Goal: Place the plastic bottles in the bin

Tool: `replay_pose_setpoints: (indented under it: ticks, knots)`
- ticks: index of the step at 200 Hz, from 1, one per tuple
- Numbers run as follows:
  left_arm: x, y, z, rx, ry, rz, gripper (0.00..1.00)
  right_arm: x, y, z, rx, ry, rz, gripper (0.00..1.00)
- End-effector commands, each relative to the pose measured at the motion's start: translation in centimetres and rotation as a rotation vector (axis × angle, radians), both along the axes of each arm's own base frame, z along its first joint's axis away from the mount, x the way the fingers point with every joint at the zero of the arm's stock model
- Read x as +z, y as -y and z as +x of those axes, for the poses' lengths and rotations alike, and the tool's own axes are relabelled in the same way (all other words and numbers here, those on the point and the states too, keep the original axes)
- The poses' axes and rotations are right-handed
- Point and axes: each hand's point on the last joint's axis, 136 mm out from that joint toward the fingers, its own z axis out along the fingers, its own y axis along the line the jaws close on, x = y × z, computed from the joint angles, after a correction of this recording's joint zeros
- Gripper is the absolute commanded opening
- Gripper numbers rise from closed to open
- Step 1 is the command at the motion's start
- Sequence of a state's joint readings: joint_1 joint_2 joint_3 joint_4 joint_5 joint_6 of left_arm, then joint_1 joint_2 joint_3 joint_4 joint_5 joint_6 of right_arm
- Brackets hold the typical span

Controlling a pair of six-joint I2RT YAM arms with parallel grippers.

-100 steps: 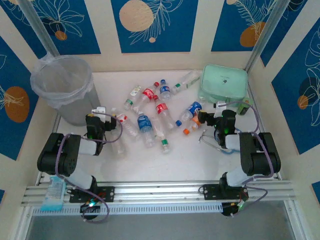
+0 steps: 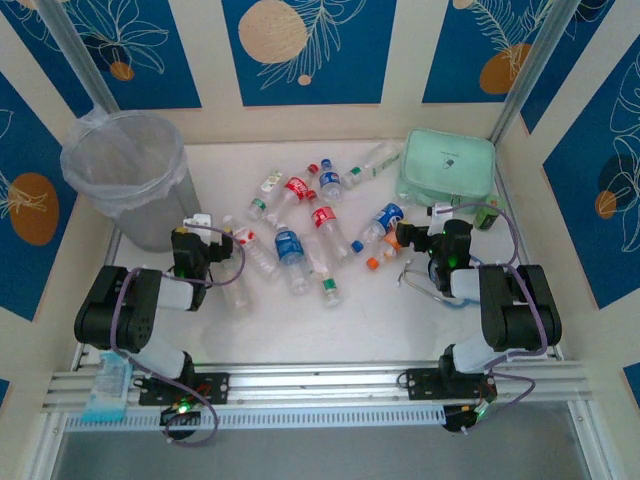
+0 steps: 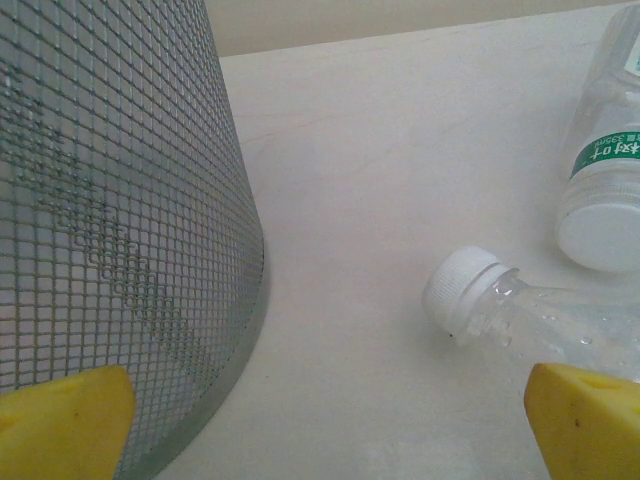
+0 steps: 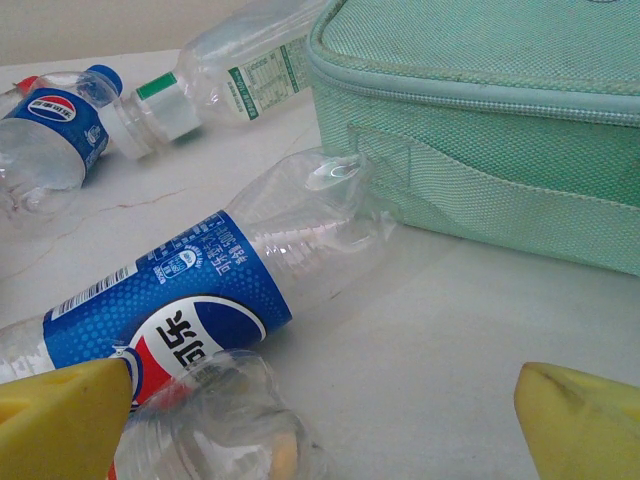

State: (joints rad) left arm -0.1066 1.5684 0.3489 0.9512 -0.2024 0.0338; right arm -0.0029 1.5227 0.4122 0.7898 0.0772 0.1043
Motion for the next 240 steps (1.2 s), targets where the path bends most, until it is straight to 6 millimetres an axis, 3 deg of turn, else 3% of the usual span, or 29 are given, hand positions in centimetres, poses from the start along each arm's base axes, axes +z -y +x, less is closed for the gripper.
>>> replay_pose_setpoints:
  ticks: [1,91,109,134,145,174,189,213,240]
  knots:
    - [1.0,-0.2,0.5,0.006,0.037,-0.006,1.00,0.5,-0.1,0.3,0.010,0.015,0.004,0.99]
    - [1.0,-0.2,0.6,0.003,0.034,-0.007,1.00,0.6,-0.1,0.3,0.008,0.020,0.002,0.99]
    - [1.3,0.2,0.6,-0.019,0.038,-0.003,1.00,1.1,0.8,0.5,-0.047,0.002,0.012,0.99]
    - [3.5,0.0,0.4,-0.006,0.005,0.003,1.00,3.0,1.4,0.8,-0.082,-0.060,0.014,0.99]
    - [5.7,0.0,0.1,-0.008,0.034,-0.002,1.00,3.8,1.0,0.6,-0.088,-0.080,0.001,0.99]
    - [11.9,0.9,-1.6,-0.009,0.087,-0.153,1.00,4.6,-0.1,-2.0,-0.189,-0.259,0.036,0.99]
    - [13.9,1.7,-2.7,-0.009,0.048,-0.217,1.00,4.1,-1.2,-4.2,-0.204,-0.374,0.072,0.99]
    - [15.2,3.7,-4.6,0.001,-0.032,-0.346,1.00,2.7,-2.5,-7.8,-0.220,-0.546,0.091,0.99]
    - [14.6,6.5,-6.3,0.028,-0.118,-0.448,1.00,2.0,-5.1,-10.8,-0.168,-0.697,0.191,0.99]
